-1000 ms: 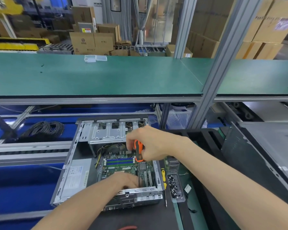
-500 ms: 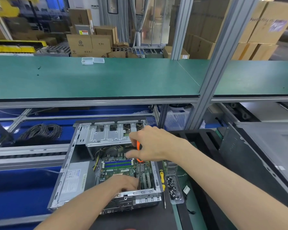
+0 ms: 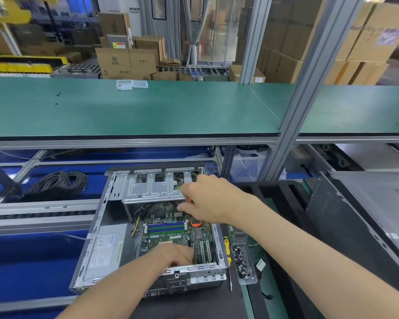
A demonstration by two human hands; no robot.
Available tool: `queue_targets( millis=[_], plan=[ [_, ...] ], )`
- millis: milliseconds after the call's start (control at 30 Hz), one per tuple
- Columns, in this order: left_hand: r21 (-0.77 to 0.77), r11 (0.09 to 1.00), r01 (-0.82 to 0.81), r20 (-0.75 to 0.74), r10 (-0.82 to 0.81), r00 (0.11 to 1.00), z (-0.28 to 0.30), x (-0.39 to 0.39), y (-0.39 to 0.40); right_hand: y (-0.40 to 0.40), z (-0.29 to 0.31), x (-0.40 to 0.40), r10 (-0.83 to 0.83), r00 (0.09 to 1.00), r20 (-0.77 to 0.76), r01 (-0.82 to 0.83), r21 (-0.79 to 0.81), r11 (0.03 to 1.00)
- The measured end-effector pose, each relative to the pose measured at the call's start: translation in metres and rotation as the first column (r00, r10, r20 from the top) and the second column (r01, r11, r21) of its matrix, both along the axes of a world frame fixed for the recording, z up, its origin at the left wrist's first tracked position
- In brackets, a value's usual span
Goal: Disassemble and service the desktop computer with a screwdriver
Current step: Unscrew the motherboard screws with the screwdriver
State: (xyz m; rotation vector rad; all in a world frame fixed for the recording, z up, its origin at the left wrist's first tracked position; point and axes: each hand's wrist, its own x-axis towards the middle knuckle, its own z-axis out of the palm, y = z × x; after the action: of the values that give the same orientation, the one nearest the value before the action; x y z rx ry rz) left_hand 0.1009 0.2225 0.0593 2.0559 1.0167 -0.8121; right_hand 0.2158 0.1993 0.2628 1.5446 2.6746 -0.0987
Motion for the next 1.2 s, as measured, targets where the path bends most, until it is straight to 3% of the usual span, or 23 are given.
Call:
queue_targets(
  millis=[167, 233, 300, 367, 600, 667, 800, 1033, 1100, 1200],
  plan=[
    [0.018, 1.000, -0.015, 0.008, 0.015, 1.000, -0.001, -0.001, 0.001, 0.002, 0.009, 0.009, 0.063, 0.965, -0.253, -0.150, -0.343, 0.927],
    [0.008, 0.999, -0.031, 0.004, 0.031, 1.000, -0.004, -0.001, 0.002, 0.001, 0.007, 0.009, 0.039, 0.978, -0.207, -0.093, -0.258, 0.962],
    [-0.008, 0.999, -0.046, -0.022, 0.046, 0.999, -0.009, -0.002, 0.002, 0.002, 0.001, 0.008, -0.022, 1.000, -0.023, 0.021, -0.045, 0.999],
    [-0.016, 0.998, -0.060, -0.018, 0.059, 0.998, -0.014, -0.002, 0.003, 0.002, -0.001, 0.007, -0.065, 0.998, 0.001, 0.065, 0.012, 0.998],
    [0.041, 0.997, -0.063, -0.019, 0.064, 0.998, -0.017, -0.002, 0.005, 0.001, 0.011, 0.010, 0.040, 0.963, -0.265, -0.131, -0.336, 0.933],
    [0.027, 0.998, -0.061, -0.038, 0.062, 0.997, -0.017, -0.001, 0.005, 0.000, 0.009, 0.008, 0.029, 0.967, -0.252, -0.105, -0.294, 0.950],
    [-0.006, 0.997, -0.076, -0.027, 0.076, 0.997, -0.020, -0.001, 0.006, 0.000, 0.002, 0.002, -0.071, 0.997, 0.022, 0.072, -0.018, 0.997],
    [0.021, 0.999, -0.040, 0.001, 0.040, 0.999, -0.023, 0.000, 0.008, 0.002, 0.008, 0.009, 0.049, 0.973, -0.224, -0.119, -0.310, 0.943],
    [0.021, 0.999, -0.042, -0.010, 0.042, 0.999, -0.024, 0.000, 0.008, 0.000, 0.007, 0.010, 0.038, 0.976, -0.213, -0.091, -0.246, 0.965],
    [0.016, 0.997, -0.076, -0.019, 0.076, 0.997, -0.026, -0.001, 0.007, 0.001, 0.001, 0.010, -0.061, 0.998, -0.022, 0.061, -0.018, 0.998]
  ],
)
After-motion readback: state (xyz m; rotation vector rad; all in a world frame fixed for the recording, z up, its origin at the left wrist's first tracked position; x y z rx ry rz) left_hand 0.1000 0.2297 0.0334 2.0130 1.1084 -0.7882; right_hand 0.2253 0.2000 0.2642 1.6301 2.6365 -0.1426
